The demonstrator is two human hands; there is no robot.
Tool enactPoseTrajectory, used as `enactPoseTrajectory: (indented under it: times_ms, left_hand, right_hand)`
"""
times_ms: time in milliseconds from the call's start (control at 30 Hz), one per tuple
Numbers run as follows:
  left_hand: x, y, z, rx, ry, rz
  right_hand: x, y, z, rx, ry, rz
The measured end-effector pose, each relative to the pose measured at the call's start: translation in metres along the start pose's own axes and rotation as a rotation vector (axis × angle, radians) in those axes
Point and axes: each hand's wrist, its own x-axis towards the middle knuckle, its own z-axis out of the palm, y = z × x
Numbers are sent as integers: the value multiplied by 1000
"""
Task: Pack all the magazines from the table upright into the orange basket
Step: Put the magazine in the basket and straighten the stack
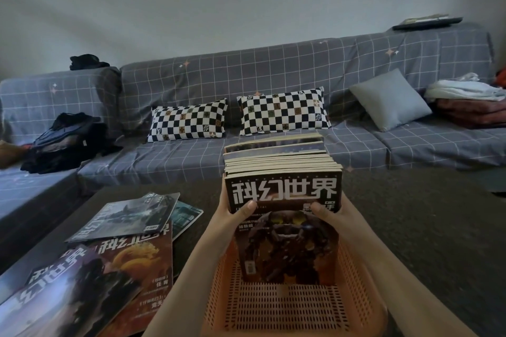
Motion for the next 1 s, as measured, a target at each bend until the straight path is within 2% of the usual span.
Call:
enactPoseTrajectory:
  times_ms: [167, 433, 600, 767, 900, 1000]
  left_hand:
    - [-2, -5, -1, 60, -4, 19]
    - [-8, 0, 14, -55, 110, 86]
    - [-7, 3, 10, -75, 91, 94]
    - [-4, 6, -8, -22, 64, 91]
    - [-3, 5, -4, 58, 40, 70]
    - [-2, 2, 1, 24, 69, 51]
  right_hand:
    - [0, 7, 4, -83, 29, 3]
    - [2, 13, 8, 71, 111, -39]
    - [3, 13, 7, 58, 103, -62]
    - [13, 1, -2, 24, 22, -73]
    - [9, 5, 1, 36, 4, -36]
    - [2, 13, 5, 22, 23, 3]
